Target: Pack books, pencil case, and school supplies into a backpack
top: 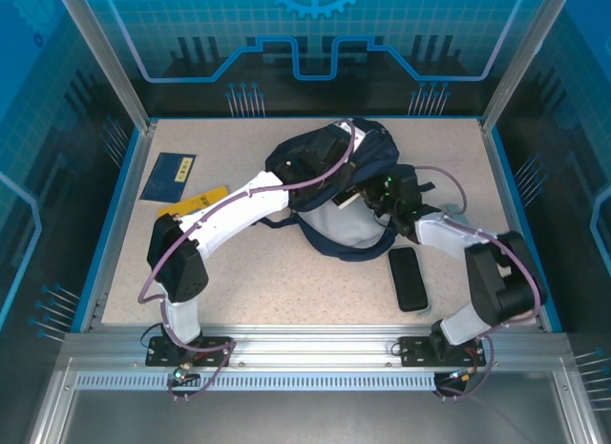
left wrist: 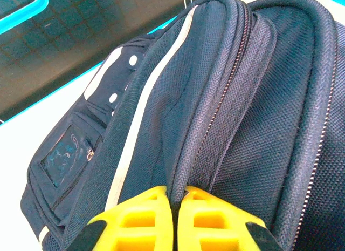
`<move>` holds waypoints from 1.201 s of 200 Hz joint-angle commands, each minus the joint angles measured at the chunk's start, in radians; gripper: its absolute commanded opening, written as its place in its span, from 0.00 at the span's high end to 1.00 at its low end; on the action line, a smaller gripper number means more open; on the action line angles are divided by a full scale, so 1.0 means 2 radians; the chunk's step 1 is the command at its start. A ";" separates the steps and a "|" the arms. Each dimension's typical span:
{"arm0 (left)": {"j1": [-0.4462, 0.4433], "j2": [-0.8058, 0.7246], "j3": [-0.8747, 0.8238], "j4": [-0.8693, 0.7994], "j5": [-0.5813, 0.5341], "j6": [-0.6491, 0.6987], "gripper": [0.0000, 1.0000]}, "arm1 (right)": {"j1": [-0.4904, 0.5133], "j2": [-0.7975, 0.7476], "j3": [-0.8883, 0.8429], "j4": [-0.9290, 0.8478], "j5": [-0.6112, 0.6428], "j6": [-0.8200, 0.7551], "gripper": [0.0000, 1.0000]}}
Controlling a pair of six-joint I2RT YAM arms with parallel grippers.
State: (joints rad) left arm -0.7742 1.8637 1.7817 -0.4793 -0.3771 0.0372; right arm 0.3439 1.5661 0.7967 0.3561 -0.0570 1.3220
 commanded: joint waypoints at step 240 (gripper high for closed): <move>0.125 -0.080 -0.163 0.036 0.182 -0.225 0.30 | 0.004 -0.266 0.038 -0.511 0.192 -0.285 0.30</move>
State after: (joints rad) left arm -0.5770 1.8160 1.5608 -0.4309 -0.0837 -0.3046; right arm 0.3645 1.0897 0.8135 -0.3923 0.1596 0.9886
